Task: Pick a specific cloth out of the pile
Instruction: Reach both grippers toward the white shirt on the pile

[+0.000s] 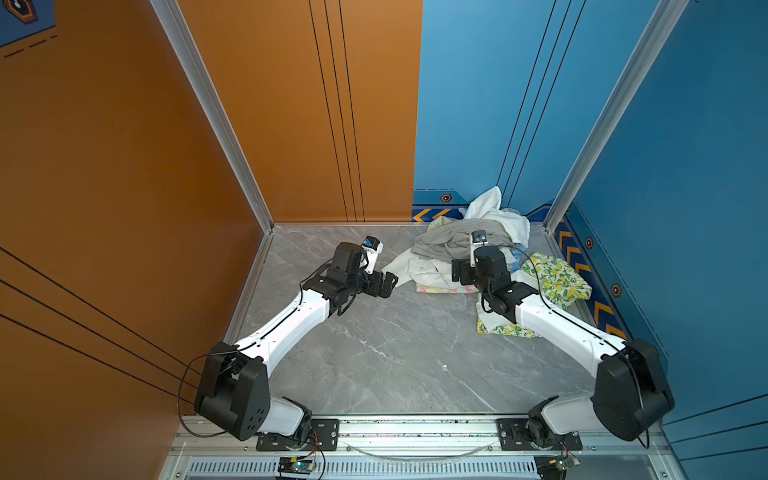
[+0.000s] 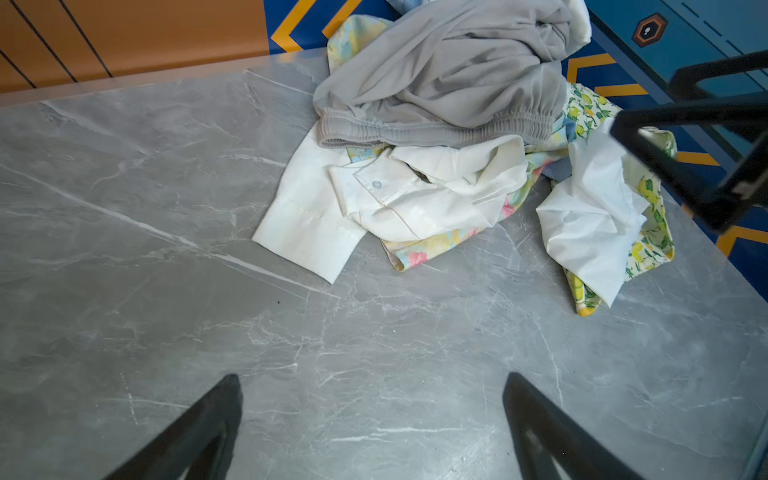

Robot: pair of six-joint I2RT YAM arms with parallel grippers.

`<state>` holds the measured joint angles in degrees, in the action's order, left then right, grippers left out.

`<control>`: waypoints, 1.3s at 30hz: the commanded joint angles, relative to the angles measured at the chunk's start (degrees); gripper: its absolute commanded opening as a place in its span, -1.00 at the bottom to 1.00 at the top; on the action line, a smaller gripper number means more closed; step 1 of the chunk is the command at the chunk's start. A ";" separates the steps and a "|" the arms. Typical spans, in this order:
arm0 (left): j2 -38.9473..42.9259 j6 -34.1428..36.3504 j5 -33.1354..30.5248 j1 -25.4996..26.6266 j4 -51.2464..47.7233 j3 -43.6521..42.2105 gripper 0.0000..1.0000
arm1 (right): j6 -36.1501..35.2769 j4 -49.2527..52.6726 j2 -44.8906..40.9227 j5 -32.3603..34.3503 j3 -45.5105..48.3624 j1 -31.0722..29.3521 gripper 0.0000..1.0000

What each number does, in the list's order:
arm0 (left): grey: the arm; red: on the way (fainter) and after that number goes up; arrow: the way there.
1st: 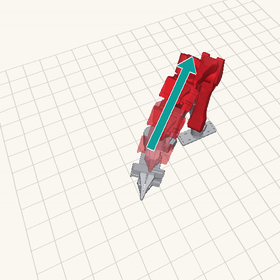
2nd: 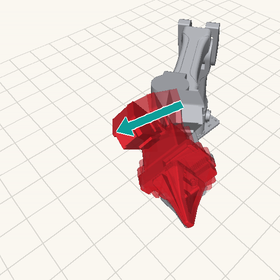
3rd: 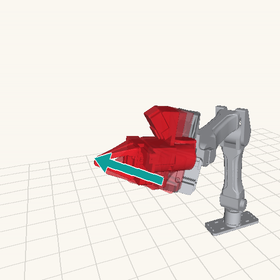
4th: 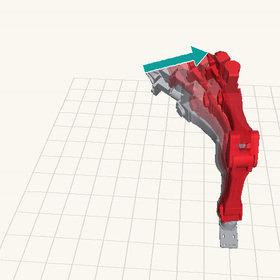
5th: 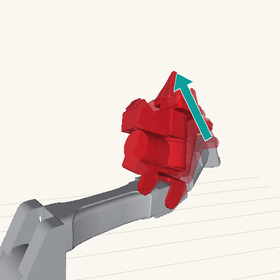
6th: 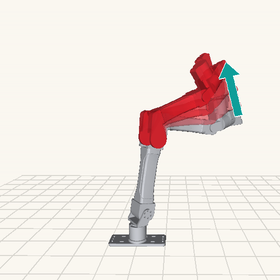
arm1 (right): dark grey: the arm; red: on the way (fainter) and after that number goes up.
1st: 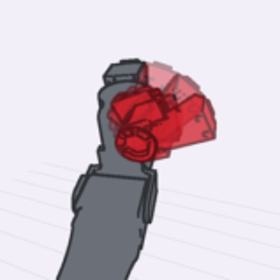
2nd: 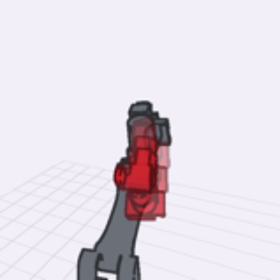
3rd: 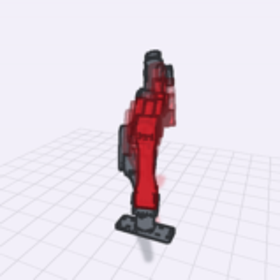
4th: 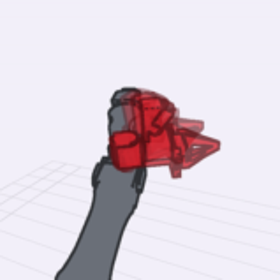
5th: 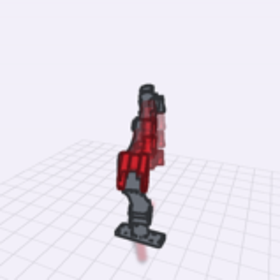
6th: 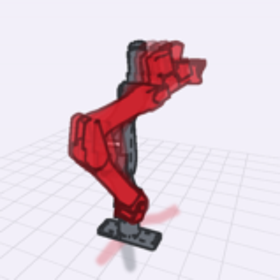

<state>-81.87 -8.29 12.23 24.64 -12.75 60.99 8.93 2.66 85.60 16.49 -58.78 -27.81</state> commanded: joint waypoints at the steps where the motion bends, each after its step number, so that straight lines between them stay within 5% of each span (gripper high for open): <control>1: -0.79 -2.33 0.74 0.22 -2.74 1.39 0.96 | 1.07 9.97 6.23 -2.16 -5.28 -1.68 0.82; 21: -1.33 -4.98 -1.10 -6.94 -2.71 1.62 0.96 | 1.20 17.88 28.56 -11.57 -21.84 -2.44 0.43; 24: -1.65 -4.98 -0.66 -7.67 -2.70 1.62 0.96 | 1.35 19.02 30.50 -13.94 -24.01 -2.33 0.08; 29: -1.73 -4.89 -1.03 -8.14 -2.65 1.67 0.96 | 1.58 19.42 29.89 -16.97 -26.88 -1.23 -1.00; 39: -2.25 -5.59 -0.74 -7.77 -2.05 1.35 0.96 | 2.50 19.76 20.75 -16.51 -38.12 4.29 -1.00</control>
<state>-83.33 -13.39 10.98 16.82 -14.68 61.19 10.59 21.80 111.46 -0.43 -92.60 -24.45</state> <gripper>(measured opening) 0.980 0.048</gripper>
